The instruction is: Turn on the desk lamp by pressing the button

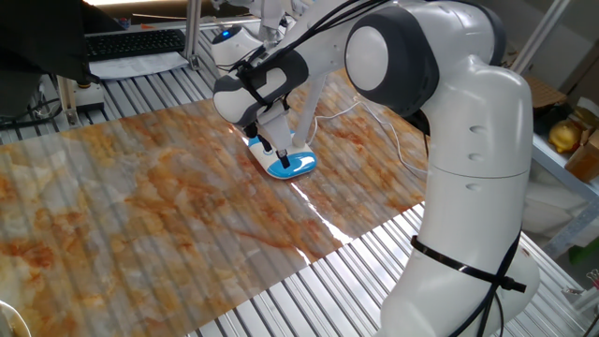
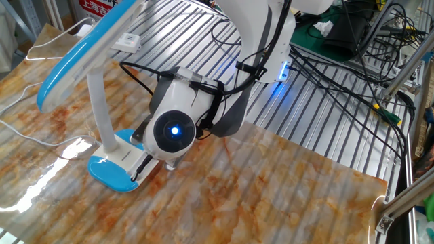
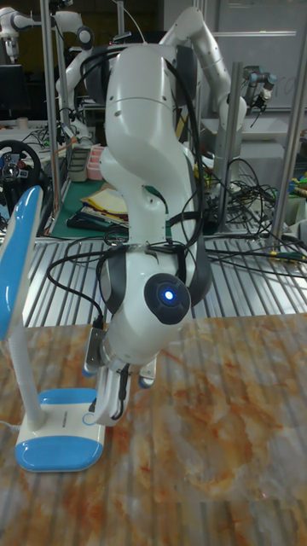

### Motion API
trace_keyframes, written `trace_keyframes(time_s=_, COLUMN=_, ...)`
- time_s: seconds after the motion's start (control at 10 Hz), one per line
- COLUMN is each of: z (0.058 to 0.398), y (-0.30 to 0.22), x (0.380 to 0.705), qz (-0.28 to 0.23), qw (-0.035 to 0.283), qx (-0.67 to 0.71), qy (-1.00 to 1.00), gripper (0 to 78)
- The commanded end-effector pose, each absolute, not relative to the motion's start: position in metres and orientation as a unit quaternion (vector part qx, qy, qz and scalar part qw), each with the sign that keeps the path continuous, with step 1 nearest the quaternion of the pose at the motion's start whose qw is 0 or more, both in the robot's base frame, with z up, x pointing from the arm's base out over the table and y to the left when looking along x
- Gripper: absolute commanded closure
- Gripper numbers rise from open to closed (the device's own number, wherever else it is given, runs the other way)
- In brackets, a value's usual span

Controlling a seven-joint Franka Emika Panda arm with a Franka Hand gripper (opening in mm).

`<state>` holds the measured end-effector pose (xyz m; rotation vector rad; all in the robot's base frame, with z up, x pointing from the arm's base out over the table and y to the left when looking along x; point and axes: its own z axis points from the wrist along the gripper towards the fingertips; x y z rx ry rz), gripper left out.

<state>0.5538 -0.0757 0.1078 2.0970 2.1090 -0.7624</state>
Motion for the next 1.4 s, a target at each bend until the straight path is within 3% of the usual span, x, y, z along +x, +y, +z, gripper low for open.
trace_keyframes(time_s=0.1, z=0.109, y=-0.078, x=0.559, qz=-0.241, qw=0.045, qx=0.681, qy=0.690, gripper=0.2)
trace_keyframes(time_s=1.4, z=0.099, y=-0.085, x=0.562, qz=-0.231, qw=0.043, qx=0.678, qy=0.696, gripper=0.2)
